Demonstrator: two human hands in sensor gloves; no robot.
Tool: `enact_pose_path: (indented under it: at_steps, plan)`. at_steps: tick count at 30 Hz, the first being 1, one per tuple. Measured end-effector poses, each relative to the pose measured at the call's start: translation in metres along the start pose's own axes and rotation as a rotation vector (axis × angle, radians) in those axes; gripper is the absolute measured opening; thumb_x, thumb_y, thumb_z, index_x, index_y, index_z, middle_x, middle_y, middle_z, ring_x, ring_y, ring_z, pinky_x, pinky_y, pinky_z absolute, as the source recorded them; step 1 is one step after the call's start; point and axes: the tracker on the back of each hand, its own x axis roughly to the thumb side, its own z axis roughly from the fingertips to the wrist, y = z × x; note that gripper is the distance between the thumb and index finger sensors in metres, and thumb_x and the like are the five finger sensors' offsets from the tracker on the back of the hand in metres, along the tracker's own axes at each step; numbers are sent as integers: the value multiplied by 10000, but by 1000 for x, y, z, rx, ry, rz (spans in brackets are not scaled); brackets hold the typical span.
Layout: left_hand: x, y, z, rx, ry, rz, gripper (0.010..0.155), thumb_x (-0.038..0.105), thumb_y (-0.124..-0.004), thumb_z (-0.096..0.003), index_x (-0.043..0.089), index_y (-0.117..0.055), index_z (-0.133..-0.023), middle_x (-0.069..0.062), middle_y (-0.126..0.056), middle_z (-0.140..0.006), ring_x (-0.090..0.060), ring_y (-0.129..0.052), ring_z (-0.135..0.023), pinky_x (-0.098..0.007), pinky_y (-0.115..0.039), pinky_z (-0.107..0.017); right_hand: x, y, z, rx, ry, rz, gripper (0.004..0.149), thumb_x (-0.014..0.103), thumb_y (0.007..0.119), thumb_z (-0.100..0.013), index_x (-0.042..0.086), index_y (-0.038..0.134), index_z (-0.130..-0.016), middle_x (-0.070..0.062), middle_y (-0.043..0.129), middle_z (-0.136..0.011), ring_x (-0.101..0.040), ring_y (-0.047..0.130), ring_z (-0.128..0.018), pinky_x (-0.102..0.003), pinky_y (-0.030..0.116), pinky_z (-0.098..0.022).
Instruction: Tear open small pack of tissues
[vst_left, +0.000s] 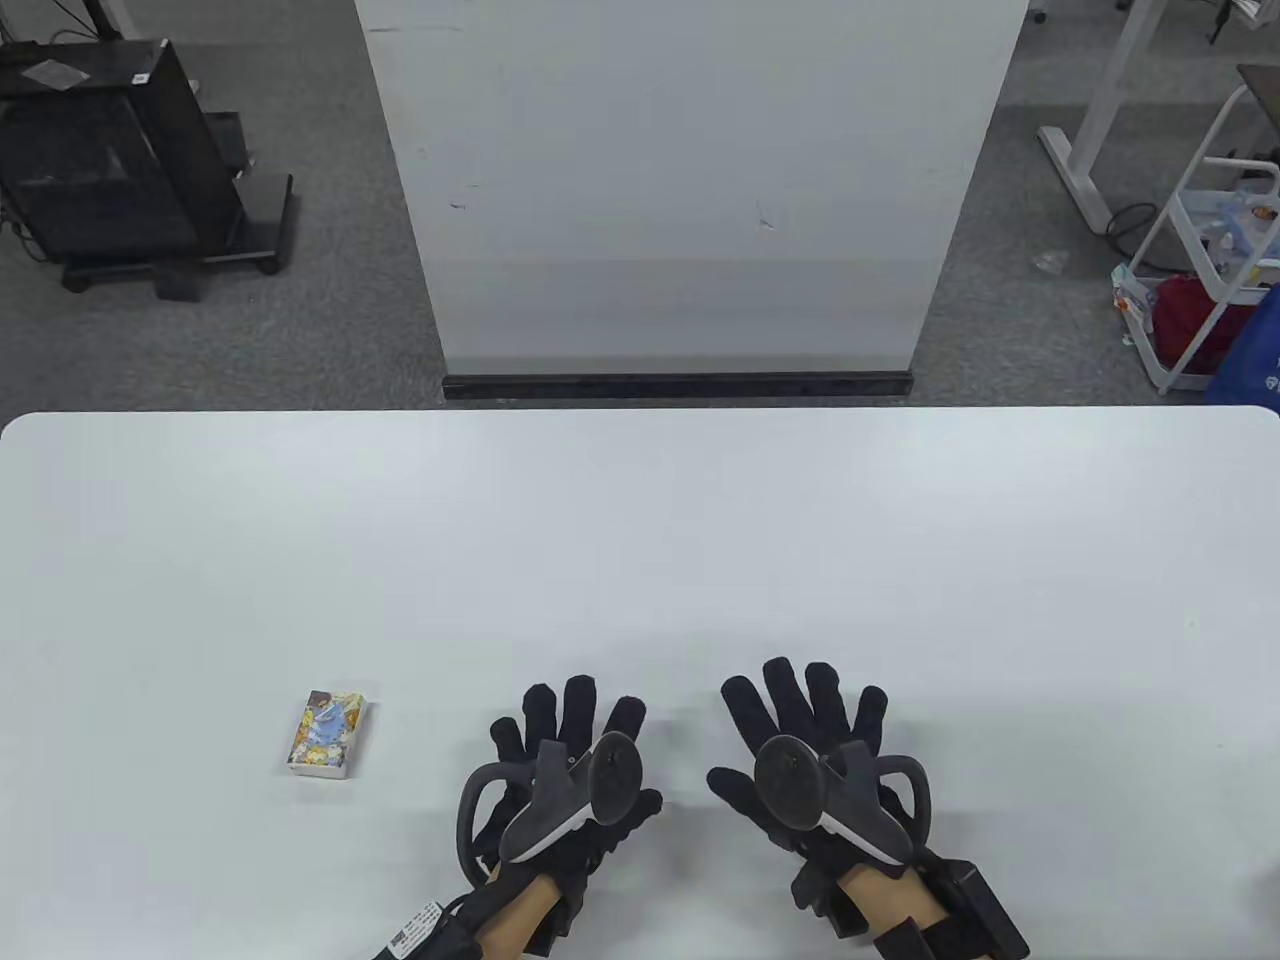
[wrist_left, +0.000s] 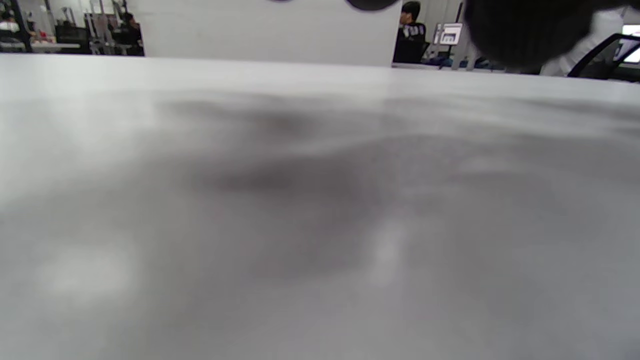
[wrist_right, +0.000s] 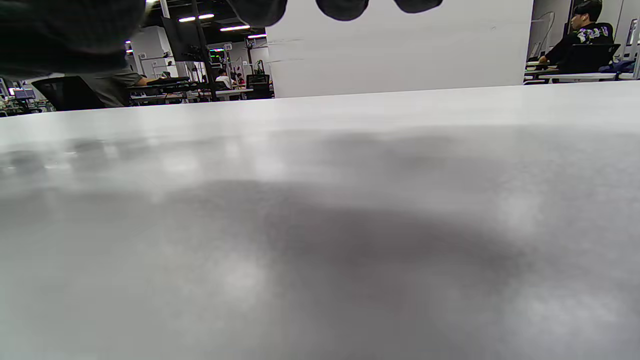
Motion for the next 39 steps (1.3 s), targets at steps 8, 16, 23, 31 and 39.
enact_pose_path:
  at_steps: [8, 16, 23, 31, 39]
  plan:
    - [-23, 19, -1, 66, 80, 59, 832, 688, -676, -445, 414, -266, -1115, -105, -176, -1224, -530, -225, -1105, -746, -273, -747, -2, -4, 1, -12, 15, -20, 859, 730, 682, -447, 393, 429, -1195, -45, 365, -1271, -458, 364, -1139, -756, 257, -721]
    - [-99, 43, 10, 183, 348, 225, 865, 674, -717, -443, 383, -265, -1120, -114, -195, -1224, -531, -245, -1105, -740, -290, -753, -1, -6, 2, -26, 10, -9, 860, 727, 685, -446, 393, 425, -1194, -45, 375, -1269, -454, 383, -1138, -755, 260, -723]
    - [-160, 43, 19, 214, 620, 319, 893, 626, -784, -442, 319, -300, -1127, -141, -305, -1215, -536, -322, -1094, -728, -314, -755, 0, -5, 2, -21, 2, -9, 859, 719, 694, -449, 394, 414, -1193, -41, 377, -1268, -448, 406, -1135, -741, 292, -737]
    - [-200, 27, 23, 38, 834, 369, 916, 572, -844, -446, 258, -327, -1134, -156, -383, -1201, -540, -372, -1085, -728, -312, -752, 0, -4, 2, -19, 2, -1, 851, 712, 699, -450, 395, 421, -1190, -44, 391, -1265, -445, 427, -1131, -740, 295, -738]
    - [-208, 17, 18, -57, 911, 350, 916, 498, -869, -474, 235, -288, -1131, -156, -375, -1195, -526, -408, -1081, -717, -322, -755, 2, -4, 3, -17, 3, 8, 850, 708, 699, -453, 388, 423, -1191, -49, 410, -1260, -439, 466, -1122, -733, 306, -740]
